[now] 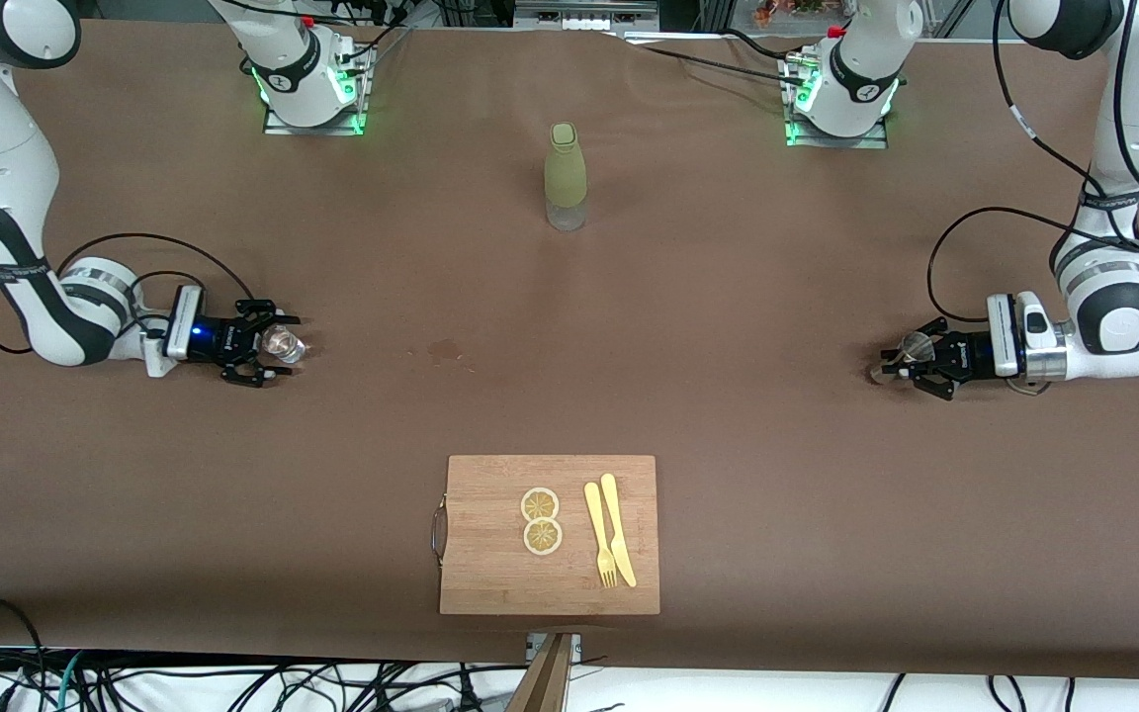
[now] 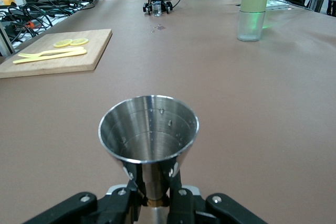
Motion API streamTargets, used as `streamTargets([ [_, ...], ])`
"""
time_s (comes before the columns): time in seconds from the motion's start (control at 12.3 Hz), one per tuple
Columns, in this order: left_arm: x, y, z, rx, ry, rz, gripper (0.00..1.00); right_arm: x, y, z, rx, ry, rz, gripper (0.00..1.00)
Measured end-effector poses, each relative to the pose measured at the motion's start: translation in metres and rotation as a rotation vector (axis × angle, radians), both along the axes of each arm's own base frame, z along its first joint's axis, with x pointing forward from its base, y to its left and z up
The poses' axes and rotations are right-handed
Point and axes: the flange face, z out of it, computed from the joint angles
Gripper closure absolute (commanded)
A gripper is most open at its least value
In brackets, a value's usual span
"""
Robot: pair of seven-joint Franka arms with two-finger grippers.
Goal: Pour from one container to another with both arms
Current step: 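Lower the glass cup and open the right gripper while the left gripper lowers the jigger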
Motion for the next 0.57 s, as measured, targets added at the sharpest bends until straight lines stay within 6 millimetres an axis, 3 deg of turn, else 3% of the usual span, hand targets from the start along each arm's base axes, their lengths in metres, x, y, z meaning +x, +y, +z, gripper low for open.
streamTargets([
  [0.33, -0.014, 0.021, -0.017, 0.005, 0.034, 0.024, 1.00, -0.002, -0.044, 0.021, -0.117, 0.011, 0.023, 0.00],
  [0.57, -0.018, 0.020, -0.025, -0.005, 0.052, 0.022, 1.00, 0.011, -0.067, 0.072, -0.246, 0.093, 0.030, 0.00],
])
